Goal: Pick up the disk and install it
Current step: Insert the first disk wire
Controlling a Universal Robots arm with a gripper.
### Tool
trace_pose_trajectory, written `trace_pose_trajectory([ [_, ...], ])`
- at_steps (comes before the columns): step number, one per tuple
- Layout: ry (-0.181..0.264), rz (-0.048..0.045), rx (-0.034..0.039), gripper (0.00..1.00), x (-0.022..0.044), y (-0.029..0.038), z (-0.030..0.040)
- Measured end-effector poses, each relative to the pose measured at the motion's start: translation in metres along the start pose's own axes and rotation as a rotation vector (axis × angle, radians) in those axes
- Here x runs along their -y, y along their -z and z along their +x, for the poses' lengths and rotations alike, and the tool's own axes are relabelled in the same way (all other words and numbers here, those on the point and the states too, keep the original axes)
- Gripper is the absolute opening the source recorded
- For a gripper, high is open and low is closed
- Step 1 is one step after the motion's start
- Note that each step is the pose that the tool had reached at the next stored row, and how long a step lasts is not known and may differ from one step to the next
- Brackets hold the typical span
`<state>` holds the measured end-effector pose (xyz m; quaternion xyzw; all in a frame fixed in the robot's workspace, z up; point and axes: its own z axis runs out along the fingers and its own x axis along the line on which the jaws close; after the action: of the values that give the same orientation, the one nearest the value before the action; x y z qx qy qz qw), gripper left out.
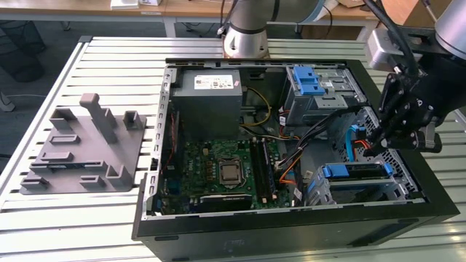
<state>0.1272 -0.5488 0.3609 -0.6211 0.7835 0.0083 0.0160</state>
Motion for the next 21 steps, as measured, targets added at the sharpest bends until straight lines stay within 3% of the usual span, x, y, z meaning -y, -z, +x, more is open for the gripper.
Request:
trace_pose_trajectory([
  [10,0.088,-0.0018,0.0005,0.24,-0.0002,-0.0031,0.0017],
  [21,0.118,0.0292,0.0052,0.24,-0.0057,-0.0064,0.0059],
])
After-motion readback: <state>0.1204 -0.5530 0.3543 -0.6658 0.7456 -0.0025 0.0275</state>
